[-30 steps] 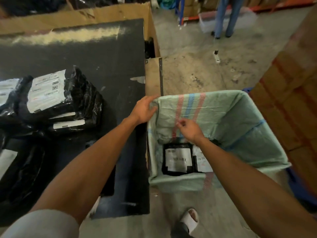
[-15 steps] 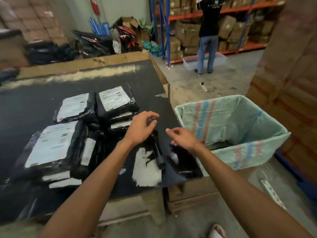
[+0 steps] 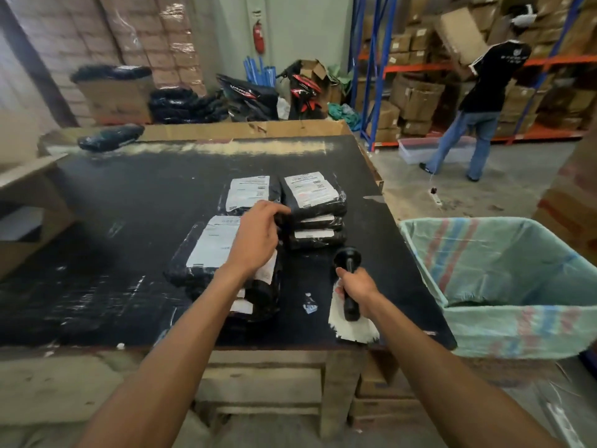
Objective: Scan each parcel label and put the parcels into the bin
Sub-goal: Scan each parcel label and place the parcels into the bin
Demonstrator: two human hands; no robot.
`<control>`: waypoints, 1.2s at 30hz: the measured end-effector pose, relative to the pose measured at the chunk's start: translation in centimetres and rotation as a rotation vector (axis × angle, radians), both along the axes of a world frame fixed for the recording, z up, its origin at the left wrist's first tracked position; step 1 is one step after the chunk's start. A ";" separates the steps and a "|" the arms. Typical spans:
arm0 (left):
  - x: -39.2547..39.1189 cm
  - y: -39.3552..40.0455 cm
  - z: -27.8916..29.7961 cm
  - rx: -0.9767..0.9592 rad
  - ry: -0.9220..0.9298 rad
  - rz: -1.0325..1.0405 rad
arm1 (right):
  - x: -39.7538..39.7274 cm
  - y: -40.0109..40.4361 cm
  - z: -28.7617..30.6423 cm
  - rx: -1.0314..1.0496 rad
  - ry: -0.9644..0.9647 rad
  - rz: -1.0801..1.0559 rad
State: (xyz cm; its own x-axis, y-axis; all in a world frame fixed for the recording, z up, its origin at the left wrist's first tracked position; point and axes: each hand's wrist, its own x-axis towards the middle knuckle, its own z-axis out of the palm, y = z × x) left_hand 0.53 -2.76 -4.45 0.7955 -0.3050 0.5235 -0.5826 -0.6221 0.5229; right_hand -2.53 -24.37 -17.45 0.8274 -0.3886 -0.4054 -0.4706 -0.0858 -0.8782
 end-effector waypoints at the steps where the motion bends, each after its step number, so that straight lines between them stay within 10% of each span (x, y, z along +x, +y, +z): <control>1: 0.3 0.9 0.2 0.001 0.008 0.064 | -0.1 0.2 0.1 -0.004 0.003 -0.003; 6: 2.6 8.0 -0.1 0.296 0.495 0.651 | -0.5 0.8 0.3 0.057 -0.006 -0.020; 19: 1.9 10.5 0.7 -0.539 1.153 0.280 | -3.2 2.7 3.5 0.312 -0.151 0.001; 36: -0.2 1.7 -0.2 -0.988 0.690 0.002 | -7.4 3.3 6.6 0.248 -0.670 0.224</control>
State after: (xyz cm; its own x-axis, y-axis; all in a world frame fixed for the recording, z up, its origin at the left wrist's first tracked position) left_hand 0.29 -1.09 -4.62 0.9999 -0.0110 -0.0059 0.0082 0.2220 0.9750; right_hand -9.94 -21.02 -10.85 0.9765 -0.1445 0.1598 0.1778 0.1210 -0.9766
